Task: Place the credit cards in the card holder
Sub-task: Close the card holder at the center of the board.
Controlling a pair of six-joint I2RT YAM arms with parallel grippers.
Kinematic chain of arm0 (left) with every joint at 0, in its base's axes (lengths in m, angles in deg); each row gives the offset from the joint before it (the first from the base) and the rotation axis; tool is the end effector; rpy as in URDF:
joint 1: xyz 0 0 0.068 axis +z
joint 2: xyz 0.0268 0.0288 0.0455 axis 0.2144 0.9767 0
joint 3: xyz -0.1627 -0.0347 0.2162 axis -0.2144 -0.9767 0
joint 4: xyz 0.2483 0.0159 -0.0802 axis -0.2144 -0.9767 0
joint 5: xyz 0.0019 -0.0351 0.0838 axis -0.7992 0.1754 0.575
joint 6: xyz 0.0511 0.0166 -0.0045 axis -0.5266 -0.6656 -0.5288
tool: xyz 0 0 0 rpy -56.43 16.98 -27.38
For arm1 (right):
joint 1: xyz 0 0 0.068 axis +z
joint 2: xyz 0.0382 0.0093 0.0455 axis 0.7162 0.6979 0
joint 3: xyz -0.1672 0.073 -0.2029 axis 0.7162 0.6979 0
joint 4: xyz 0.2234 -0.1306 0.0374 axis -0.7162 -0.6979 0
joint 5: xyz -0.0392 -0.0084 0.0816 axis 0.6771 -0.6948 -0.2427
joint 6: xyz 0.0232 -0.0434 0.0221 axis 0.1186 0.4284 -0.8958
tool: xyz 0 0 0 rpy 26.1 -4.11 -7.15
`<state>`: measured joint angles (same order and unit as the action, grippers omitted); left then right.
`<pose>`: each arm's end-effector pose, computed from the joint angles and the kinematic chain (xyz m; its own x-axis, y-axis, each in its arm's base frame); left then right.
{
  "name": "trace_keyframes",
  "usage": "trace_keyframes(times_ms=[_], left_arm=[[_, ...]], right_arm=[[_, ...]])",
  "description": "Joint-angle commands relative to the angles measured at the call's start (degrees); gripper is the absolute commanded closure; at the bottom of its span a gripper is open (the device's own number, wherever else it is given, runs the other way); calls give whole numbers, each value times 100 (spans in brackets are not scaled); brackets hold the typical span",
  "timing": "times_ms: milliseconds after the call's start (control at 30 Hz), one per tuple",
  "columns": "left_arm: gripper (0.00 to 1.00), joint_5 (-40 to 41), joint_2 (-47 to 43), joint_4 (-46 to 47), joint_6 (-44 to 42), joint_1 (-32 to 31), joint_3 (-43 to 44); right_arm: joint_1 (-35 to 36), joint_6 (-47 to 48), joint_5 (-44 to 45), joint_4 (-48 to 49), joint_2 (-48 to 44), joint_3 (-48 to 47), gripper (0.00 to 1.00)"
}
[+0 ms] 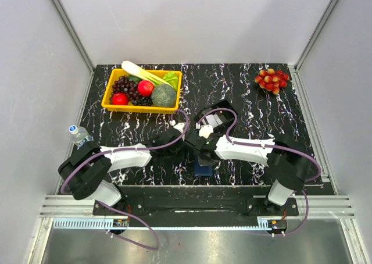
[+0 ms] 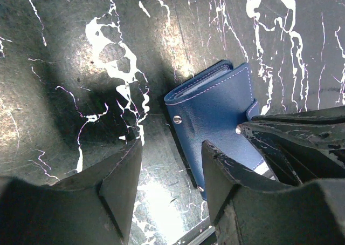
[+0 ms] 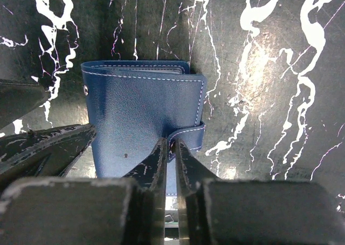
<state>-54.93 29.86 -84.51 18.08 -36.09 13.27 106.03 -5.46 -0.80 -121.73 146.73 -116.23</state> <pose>0.1821 -0.2104 0.1523 -0.8755 0.0111 -0.4830 0.2863 0.8173 -0.5001 0.1648 0.2621 0.1774 -0.8886 -0.1688 -0.4264 -0.1554 0.9856 -0.0662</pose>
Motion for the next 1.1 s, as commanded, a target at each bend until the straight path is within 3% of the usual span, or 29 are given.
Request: trace_keyframes(times_ms=[0, 100, 467, 900, 1067], left_arm=[[48, 36, -99, 249, 18, -5, -26], [48, 18, -90, 266, 27, -5, -17], [48, -104, -73, 389, -26, -14, -17], [49, -298, 419, 495, 27, -5, 36], [54, -254, 463, 451, 27, -14, 44]], right_arm=[[18, -26, 160, 37, -202, 13, 91], [18, -18, 169, 28, -290, 48, 100], [-9, 255, -130, 274, -607, 127, 100], [-35, 518, -745, 529, 149, -49, 93], [-44, 492, -684, 520, 35, 4, 82]])
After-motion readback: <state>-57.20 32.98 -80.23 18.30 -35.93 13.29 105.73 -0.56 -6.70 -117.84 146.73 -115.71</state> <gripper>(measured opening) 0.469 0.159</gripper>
